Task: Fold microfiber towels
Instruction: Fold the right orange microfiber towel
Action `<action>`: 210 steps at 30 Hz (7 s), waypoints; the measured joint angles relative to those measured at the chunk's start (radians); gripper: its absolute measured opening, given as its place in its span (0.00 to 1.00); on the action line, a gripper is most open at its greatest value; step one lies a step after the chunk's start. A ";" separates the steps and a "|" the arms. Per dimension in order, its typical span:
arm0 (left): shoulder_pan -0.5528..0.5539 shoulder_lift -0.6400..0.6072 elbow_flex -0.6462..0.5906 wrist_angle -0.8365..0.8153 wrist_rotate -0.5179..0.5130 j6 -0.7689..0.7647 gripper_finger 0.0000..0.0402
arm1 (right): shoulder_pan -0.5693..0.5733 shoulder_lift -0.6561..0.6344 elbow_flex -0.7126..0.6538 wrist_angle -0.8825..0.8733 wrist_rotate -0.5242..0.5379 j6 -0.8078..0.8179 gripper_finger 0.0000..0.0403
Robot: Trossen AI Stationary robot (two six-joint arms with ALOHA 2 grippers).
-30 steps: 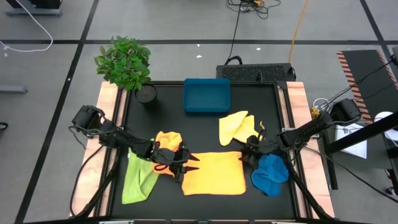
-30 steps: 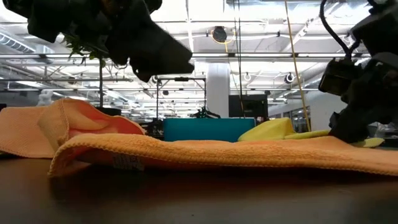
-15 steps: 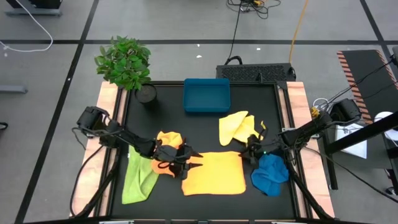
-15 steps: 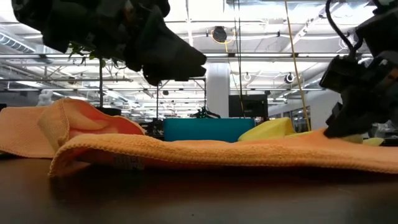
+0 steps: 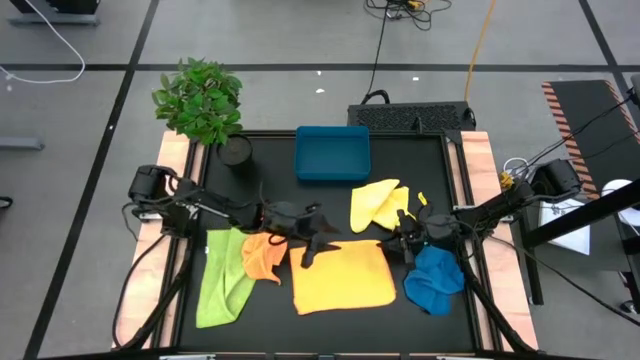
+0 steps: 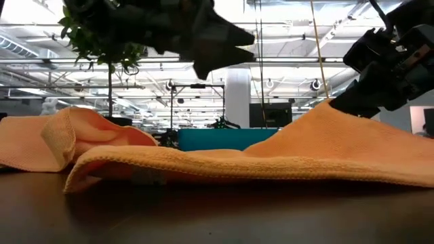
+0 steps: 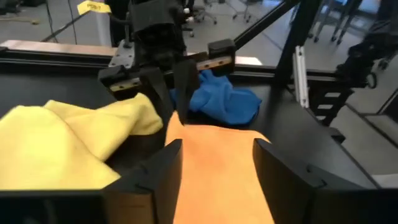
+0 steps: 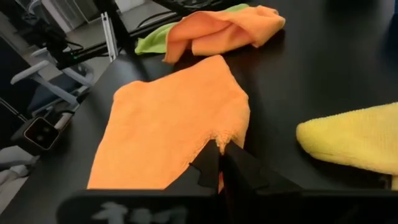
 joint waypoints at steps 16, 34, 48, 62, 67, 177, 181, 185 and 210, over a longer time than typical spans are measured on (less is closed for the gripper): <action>0.093 0.359 0.458 -0.282 0.122 -0.052 0.79 | -0.002 0.000 0.000 0.015 0.005 -0.074 0.01; 0.096 0.446 0.594 -0.400 0.126 -0.057 0.50 | -0.001 0.000 0.000 0.070 0.007 -0.155 0.00; 0.071 0.446 0.594 -0.392 0.152 0.112 0.03 | 0.001 0.000 0.000 0.068 0.013 -0.142 0.04; 0.067 0.379 0.592 -0.505 0.104 0.218 0.01 | -0.002 0.000 -0.002 -0.065 0.032 0.118 0.46; 0.069 0.329 0.593 -0.547 0.089 0.268 0.01 | -0.001 0.007 -0.001 -0.117 0.027 0.186 0.56; -0.273 -0.292 -0.005 -0.493 -0.575 -0.324 0.01 | 0.050 -0.028 0.702 -0.934 0.201 0.166 0.00; -0.178 -0.296 -0.101 -0.456 -0.573 -0.339 0.01 | -0.042 -0.025 0.634 -0.921 0.178 0.139 0.00; -0.108 -0.299 -0.161 -0.384 -0.491 -0.291 0.01 | -0.108 -0.026 0.585 -0.906 0.170 0.087 0.00; -0.135 -0.297 -0.332 -0.119 -0.392 -0.039 0.01 | -0.073 0.034 0.381 -0.506 0.077 -0.135 0.00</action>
